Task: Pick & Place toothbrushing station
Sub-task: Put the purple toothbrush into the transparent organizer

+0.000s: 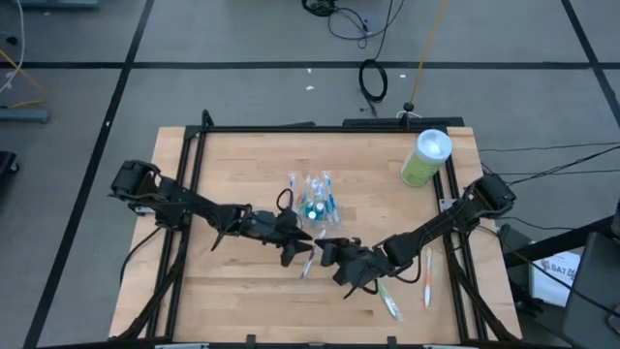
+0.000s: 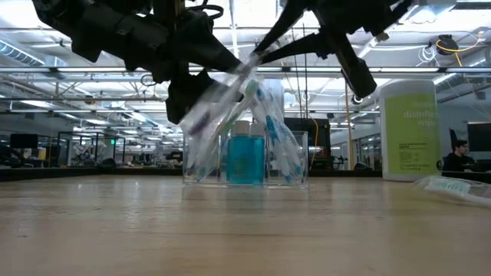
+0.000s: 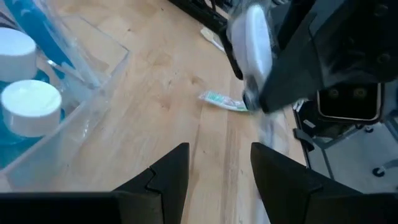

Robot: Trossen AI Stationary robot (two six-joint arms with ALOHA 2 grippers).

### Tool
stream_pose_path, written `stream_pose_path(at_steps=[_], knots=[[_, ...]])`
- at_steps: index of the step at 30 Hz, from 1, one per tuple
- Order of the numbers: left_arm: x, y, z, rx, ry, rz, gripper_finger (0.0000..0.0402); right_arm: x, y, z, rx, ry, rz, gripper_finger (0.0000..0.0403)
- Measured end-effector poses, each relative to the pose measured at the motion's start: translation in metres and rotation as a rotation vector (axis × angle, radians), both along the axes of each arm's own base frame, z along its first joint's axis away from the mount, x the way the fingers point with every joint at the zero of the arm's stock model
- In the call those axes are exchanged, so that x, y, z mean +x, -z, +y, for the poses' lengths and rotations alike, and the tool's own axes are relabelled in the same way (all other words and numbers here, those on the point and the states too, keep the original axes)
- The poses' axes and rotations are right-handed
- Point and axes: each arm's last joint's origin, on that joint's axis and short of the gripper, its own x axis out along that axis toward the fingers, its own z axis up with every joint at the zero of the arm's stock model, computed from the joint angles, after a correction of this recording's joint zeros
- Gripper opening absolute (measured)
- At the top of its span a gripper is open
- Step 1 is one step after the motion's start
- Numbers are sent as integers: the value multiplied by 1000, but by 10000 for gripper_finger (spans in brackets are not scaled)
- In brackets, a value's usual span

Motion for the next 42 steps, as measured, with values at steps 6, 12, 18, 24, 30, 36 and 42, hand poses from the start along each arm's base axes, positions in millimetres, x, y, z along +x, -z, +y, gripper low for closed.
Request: stream_pose_path(at_steps=[6,12,18,24,30,36,42], knots=[[0,1,2,-6,-11,7,179,-7,2,1,-101,113,-3,15],[1,-1,2,17,-8,-18,179,-10,6,2,-113,109,38,15],[2,-6,1,40,26,-71,179,-8,5,0,-77,129,11,15],[2,-4,1,45,29,-55,179,-1,-2,-7,25,181,-96,15],[1,-4,1,63,48,-48,179,-2,-18,-11,44,178,-150,15],[1,-3,0,91,62,-45,128,-3,-19,-11,35,174,-141,15],[0,-1,0,94,66,-26,61,-4,-16,-11,76,146,-116,23]])
